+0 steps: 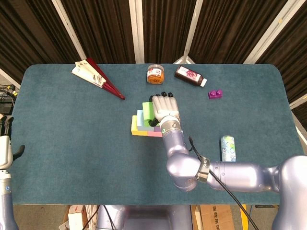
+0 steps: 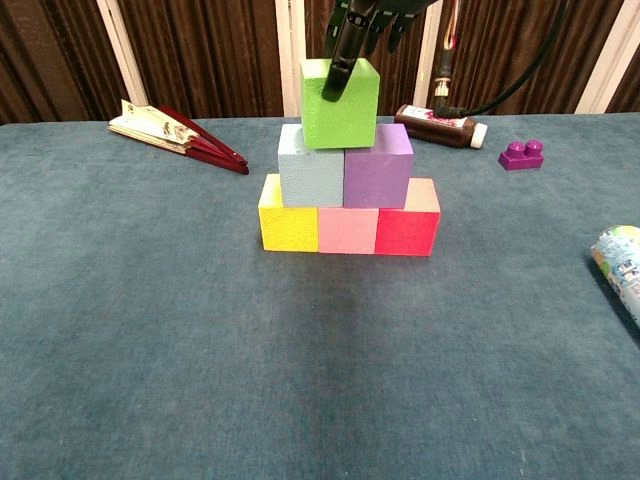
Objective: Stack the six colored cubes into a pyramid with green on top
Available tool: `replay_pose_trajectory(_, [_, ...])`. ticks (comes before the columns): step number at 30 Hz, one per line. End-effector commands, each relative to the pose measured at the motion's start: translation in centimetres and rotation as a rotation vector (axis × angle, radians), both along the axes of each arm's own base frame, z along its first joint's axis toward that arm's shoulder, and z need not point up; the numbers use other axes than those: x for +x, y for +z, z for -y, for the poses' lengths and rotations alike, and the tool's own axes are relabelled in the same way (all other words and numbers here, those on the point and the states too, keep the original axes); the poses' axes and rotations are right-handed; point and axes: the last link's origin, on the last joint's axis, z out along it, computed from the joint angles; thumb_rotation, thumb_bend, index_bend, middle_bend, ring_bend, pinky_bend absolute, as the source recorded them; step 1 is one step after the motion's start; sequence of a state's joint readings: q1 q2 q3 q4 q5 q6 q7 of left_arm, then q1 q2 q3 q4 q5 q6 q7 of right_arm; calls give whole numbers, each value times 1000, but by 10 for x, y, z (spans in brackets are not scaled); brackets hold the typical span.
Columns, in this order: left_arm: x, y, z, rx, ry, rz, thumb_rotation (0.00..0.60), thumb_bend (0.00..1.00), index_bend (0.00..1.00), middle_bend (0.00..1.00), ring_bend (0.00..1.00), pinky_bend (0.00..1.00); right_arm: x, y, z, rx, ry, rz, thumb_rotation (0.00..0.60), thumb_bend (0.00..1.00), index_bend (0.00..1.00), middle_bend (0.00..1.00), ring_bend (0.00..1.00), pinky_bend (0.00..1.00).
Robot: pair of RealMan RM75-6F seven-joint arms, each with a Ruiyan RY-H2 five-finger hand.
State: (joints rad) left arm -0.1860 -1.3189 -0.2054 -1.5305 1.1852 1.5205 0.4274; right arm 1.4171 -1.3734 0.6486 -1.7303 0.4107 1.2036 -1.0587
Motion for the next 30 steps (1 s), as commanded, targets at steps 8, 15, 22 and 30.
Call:
replay_pose_trajectory(8, [0, -1, 0, 1, 2, -1, 600, 312, 103, 45, 0, 0, 1, 2, -1, -3, 11, 6, 600, 350, 221, 181, 44, 0])
replay_pose_trajectory(15, [0, -1, 0, 6, 1, -2, 600, 312, 103, 45, 0, 0, 2, 4, -3, 0, 17, 4, 600, 350, 203, 177, 39, 0])
replay_pose_trajectory(22, [0, 0, 0, 10, -1, -1, 600, 312, 103, 45, 0, 0, 2, 5, -6, 16, 22, -3, 600, 350, 185, 175, 32, 0])
replay_pose_trajectory(30, [2, 2, -1, 29, -41, 1, 600, 312, 102, 44, 0, 0, 0, 11, -7, 16, 21, -1, 600, 350, 165, 164, 24, 0])
